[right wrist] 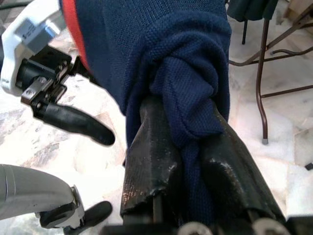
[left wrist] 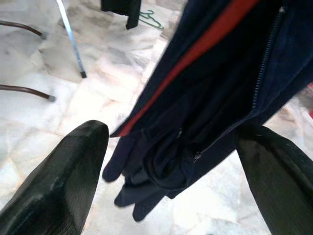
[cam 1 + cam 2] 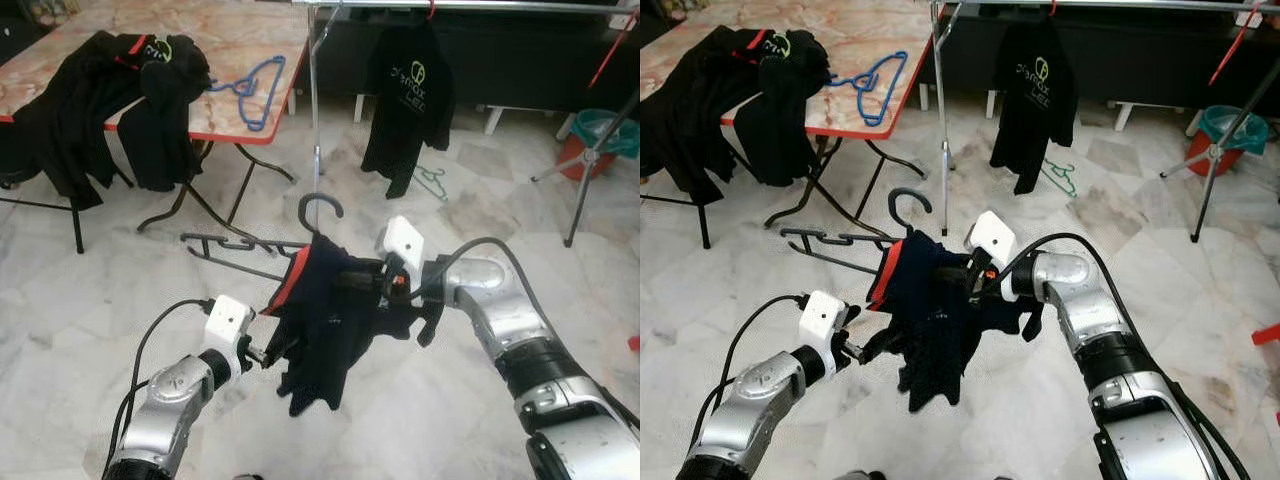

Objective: Hang hanger

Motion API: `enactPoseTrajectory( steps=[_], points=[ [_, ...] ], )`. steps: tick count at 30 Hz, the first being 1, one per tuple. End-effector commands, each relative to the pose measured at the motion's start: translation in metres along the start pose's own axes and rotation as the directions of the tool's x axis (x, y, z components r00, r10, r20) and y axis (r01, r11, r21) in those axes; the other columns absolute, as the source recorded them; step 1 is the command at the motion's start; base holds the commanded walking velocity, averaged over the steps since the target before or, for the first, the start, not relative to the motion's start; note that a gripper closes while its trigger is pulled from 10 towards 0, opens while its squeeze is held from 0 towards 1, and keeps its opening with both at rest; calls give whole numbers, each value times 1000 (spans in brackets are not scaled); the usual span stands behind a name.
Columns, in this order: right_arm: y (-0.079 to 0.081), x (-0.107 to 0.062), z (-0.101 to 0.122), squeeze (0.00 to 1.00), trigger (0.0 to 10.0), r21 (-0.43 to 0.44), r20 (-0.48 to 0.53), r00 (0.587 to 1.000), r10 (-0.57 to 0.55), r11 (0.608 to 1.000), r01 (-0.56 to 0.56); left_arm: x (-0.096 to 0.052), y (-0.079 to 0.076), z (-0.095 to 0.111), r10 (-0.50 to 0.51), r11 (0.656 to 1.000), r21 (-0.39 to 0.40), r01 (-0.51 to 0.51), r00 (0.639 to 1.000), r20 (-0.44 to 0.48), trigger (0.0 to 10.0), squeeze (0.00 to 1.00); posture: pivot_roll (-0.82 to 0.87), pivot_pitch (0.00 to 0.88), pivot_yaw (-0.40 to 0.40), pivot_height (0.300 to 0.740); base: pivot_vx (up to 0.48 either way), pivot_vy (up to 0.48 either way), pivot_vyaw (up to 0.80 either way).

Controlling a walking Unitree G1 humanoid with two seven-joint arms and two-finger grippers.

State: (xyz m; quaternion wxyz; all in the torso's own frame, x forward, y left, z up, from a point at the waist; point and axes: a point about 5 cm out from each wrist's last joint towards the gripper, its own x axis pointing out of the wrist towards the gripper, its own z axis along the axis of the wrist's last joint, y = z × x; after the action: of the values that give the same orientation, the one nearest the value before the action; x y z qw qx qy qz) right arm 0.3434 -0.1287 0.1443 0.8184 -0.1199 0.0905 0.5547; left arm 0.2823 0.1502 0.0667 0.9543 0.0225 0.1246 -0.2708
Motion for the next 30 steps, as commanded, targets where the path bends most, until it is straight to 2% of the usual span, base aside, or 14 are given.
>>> enactPoseTrajectory(
  steps=[1, 13, 22, 23, 24, 25, 29, 30],
  points=[
    [1, -1, 7, 0, 10000, -25, 26, 1000, 11, 1000, -10, 0, 1, -4, 5, 1000, 2, -5, 1000, -13, 10000, 0, 16, 119, -23, 740, 0, 0, 0],
    [15, 0, 12, 0, 10000, -42, 43, 989, 139, 990, -137, 8, 1, 2, 10, 999, 32, -10, 1000, 11, 10000, 0, 16, 115, -25, 740, 0, 0, 0],
    [18, -2, 11, 0, 10000, -41, 36, 988, 153, 988, -152, 9, -2, 1, -29, 999, 37, 29, 1000, 7, 10000, 0, 12, 104, -24, 740, 0, 0, 0],
    [18, -2, 12, 0, 10000, -43, 36, 987, 156, 987, -155, 9, -2, 0, -37, 999, 37, 37, 999, 6, 7490, 0, 12, 101, -24, 740, 0, 0, 0],
    [18, -2, 12, 0, 10000, -43, 36, 987, 156, 987, -155, 9, -2, 0, -37, 999, 37, 37, 999, 6, 7490, 0, 12, 101, -24, 740, 0, 0, 0],
    [19, -2, 12, 0, 10000, -45, 37, 986, 163, 986, -161, 8, -6, 2, -76, 997, 35, 75, 997, 21, 0, 0, 10, 99, -25, 740, 0, 0, 0],
    [19, -3, 13, 0, 10000, -43, 36, 985, 167, 985, -165, 8, -12, 7, -131, 991, 19, 131, 990, 51, 0, 0, 12, 96, -26, 740, 0, 0, 0],
    [19, -2, 12, 0, 10000, -42, 34, 985, 168, 985, -167, 7, -14, 6, -151, 989, 10, 151, 987, 49, 4549, 0, 12, 96, -26, 740, 0, 0, 0]
  ],
)
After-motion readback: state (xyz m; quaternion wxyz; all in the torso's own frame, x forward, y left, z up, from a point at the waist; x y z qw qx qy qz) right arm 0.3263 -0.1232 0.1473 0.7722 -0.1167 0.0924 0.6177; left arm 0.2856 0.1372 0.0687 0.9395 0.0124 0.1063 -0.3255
